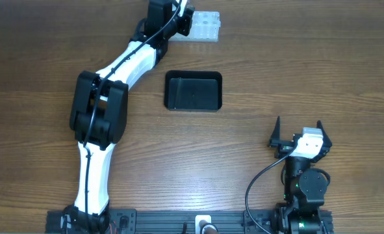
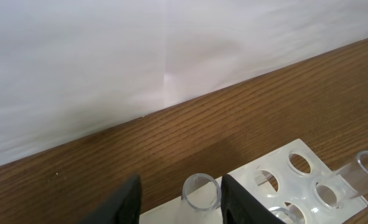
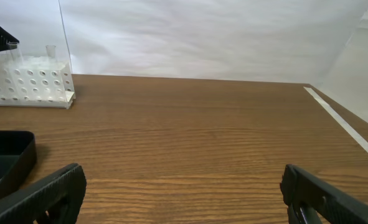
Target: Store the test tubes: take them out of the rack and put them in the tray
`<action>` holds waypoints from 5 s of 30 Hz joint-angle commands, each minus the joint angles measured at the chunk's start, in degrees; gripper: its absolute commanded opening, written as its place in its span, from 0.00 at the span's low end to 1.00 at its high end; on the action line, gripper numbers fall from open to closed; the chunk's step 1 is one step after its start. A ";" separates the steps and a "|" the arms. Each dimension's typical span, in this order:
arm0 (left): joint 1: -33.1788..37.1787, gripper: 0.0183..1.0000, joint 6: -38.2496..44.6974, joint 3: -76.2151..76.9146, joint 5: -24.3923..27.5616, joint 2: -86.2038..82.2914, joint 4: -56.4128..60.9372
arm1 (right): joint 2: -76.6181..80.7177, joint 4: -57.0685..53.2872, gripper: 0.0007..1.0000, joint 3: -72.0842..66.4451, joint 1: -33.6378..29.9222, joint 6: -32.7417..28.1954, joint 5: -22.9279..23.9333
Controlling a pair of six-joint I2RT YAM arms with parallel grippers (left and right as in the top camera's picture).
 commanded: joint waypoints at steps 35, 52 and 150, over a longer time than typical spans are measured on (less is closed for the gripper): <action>0.13 0.11 -1.29 0.98 2.43 3.50 3.45 | -0.52 0.02 0.99 -0.52 -0.31 -0.24 -0.11; 0.04 0.08 -0.61 0.98 0.44 -6.05 2.67 | -0.52 0.02 0.99 -0.52 -0.31 -0.24 -0.11; -14.82 0.19 -30.95 -12.13 -19.87 -12.76 -52.15 | -0.52 0.02 0.99 -0.52 -0.31 -0.24 -0.09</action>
